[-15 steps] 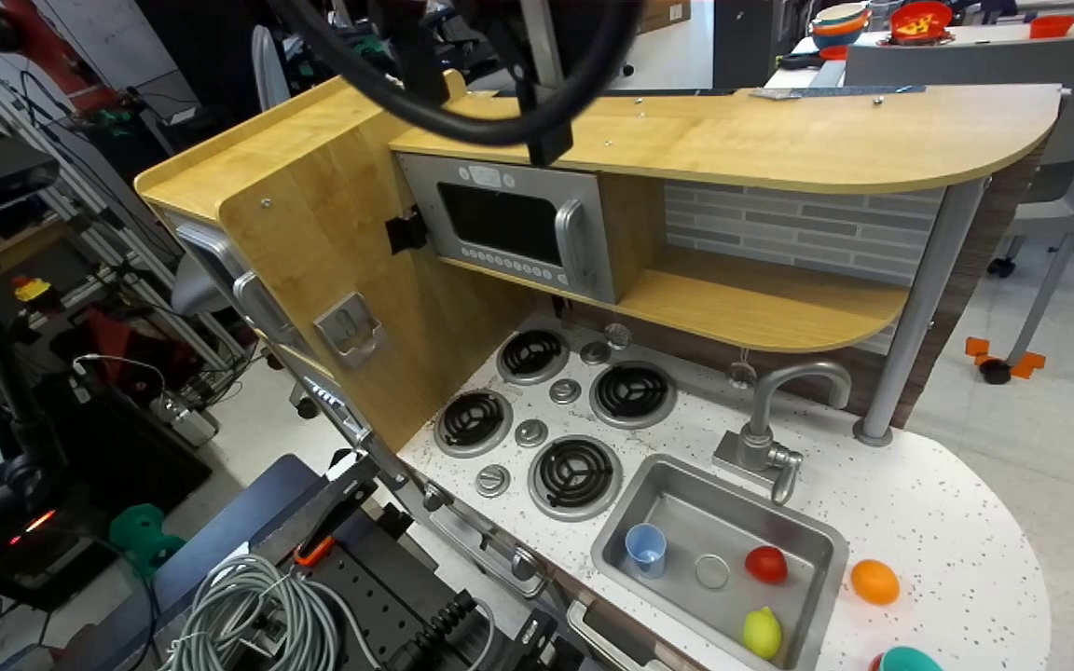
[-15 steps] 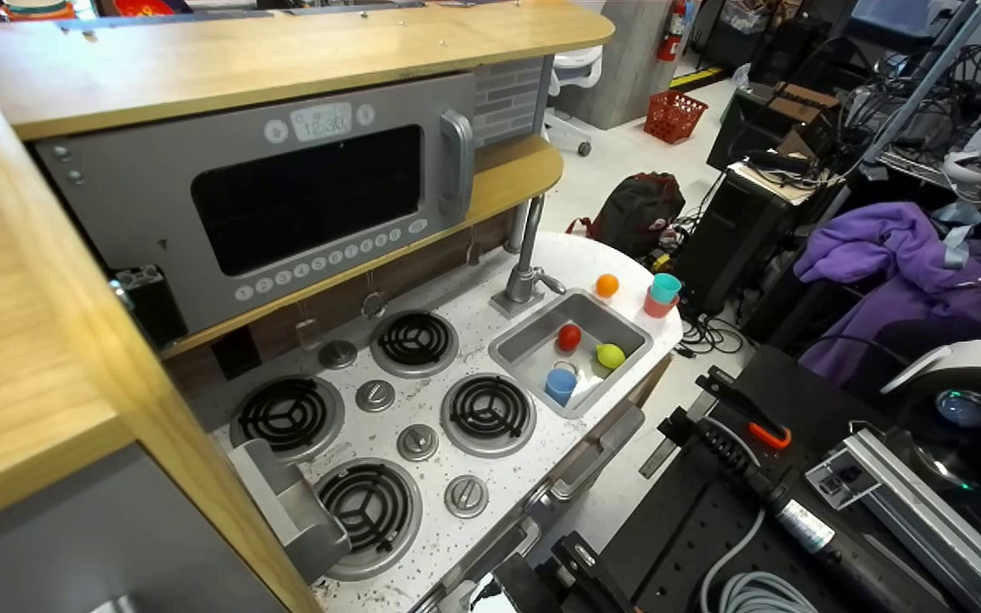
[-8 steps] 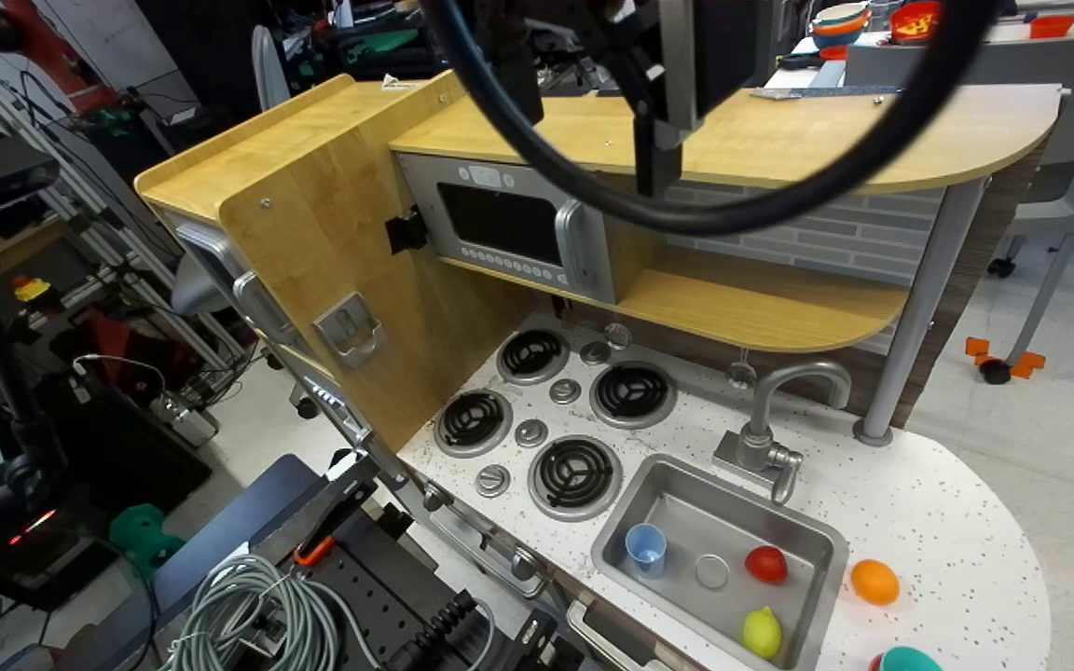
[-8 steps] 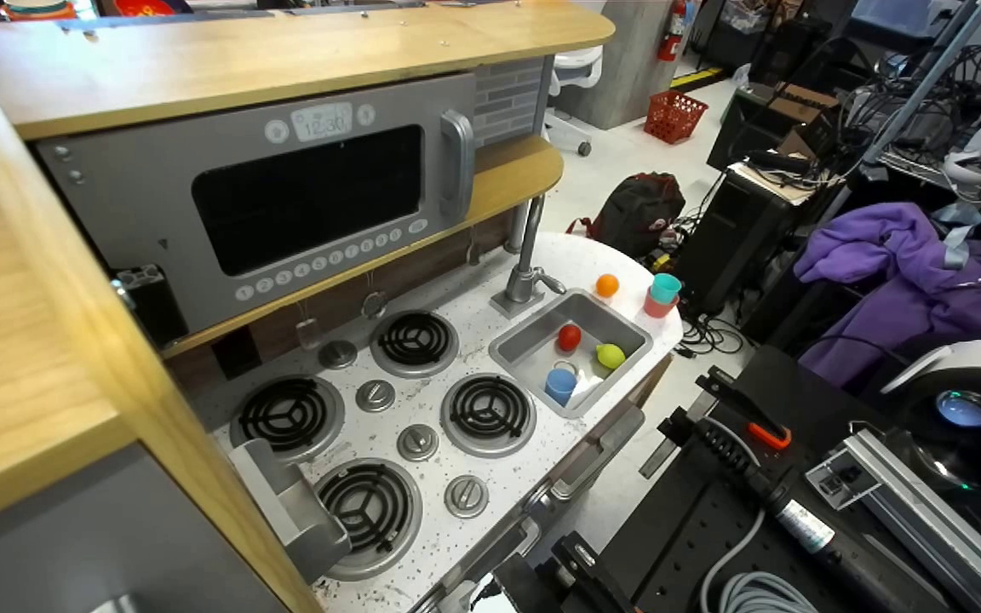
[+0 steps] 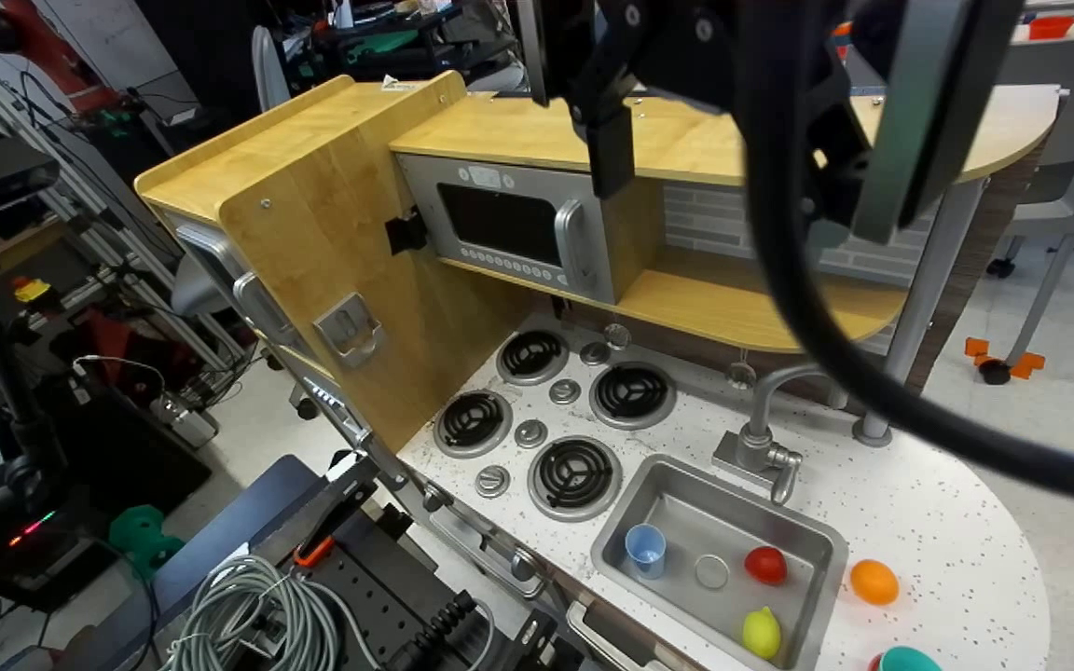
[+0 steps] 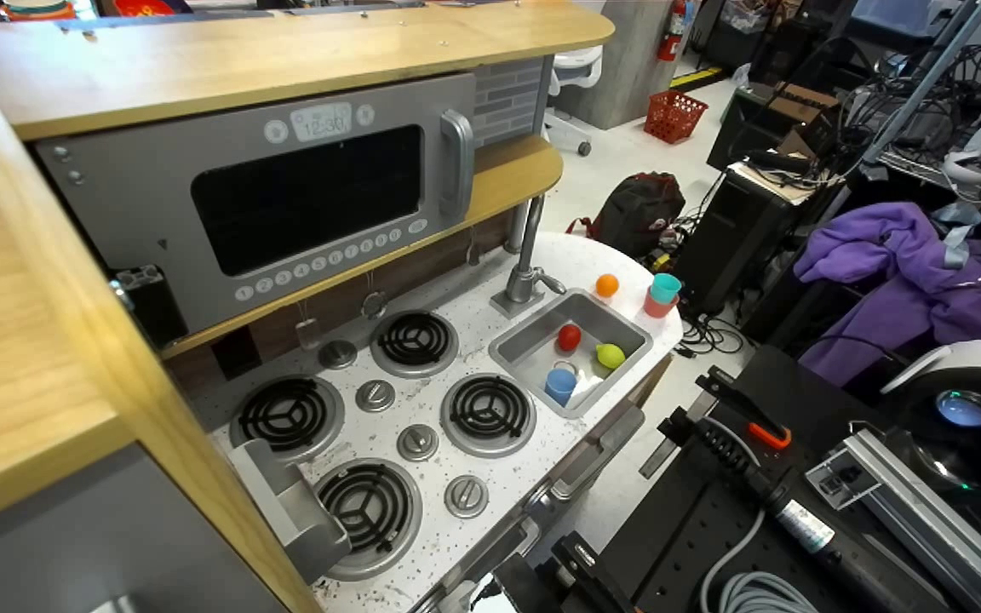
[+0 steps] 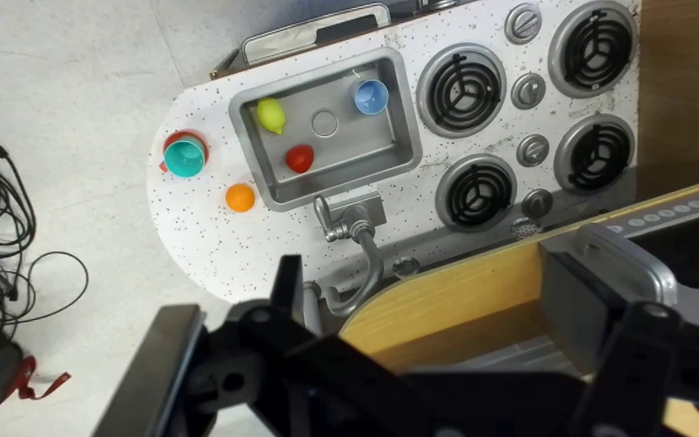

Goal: Remove the plastic lemon from the sink and put it on the stove

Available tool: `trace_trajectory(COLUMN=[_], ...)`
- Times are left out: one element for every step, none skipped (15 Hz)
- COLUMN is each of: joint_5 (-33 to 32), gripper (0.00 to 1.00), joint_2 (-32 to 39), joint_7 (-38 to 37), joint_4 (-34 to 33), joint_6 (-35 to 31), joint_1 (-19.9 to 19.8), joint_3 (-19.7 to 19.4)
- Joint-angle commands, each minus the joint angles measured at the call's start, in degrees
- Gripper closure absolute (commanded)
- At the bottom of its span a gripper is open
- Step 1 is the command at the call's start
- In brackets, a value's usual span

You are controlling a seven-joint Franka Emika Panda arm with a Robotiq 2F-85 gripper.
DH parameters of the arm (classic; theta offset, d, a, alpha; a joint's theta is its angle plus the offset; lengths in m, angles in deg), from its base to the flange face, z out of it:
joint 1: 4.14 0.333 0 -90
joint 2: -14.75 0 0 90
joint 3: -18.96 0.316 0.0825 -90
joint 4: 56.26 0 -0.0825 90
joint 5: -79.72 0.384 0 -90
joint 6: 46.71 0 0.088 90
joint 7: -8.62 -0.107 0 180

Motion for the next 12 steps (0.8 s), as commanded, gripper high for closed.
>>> trace_trajectory(joint_5=[2.4, 2.7, 3.4, 4.3, 5.4, 5.9, 6.9, 7.9, 8.7, 9.9, 10.9, 11.8], gripper=[0.00, 0.00, 0.00, 0.00, 0.00, 0.00, 0.00, 0.00, 0.00, 0.00, 0.00, 0.00], joint_2=[4.2, 5.4, 6.6, 8.0, 9.1, 10.5, 11.6, 12.8, 13.7, 14.8, 16.0, 17.1], joint_7=[5.5, 6.9, 8.3, 9.7, 10.8, 11.6, 12.8, 14.3, 15.6, 16.9, 18.1, 18.7], joint_4=[-0.9, -0.7, -0.6, -0.5, 0.0, 0.2, 1.1, 2.0, 3.1, 4.3, 5.6, 6.7], joint_6=[-2.5, -3.5, -5.1, -6.6, -8.3, -9.7, -11.6, -13.7, -15.6, -17.9, -20.1, -22.0], joint_1=[-1.8, -2.2, -2.5, -2.8, -3.1, -3.5, -3.8, -3.9, -4.1, -4.2, -4.3, -4.4], joint_3=[-1.3, -1.5, -1.5, -1.5, -1.3, -0.9, -0.6, -0.1, 0.5, 1.2, 1.9, 2.7])
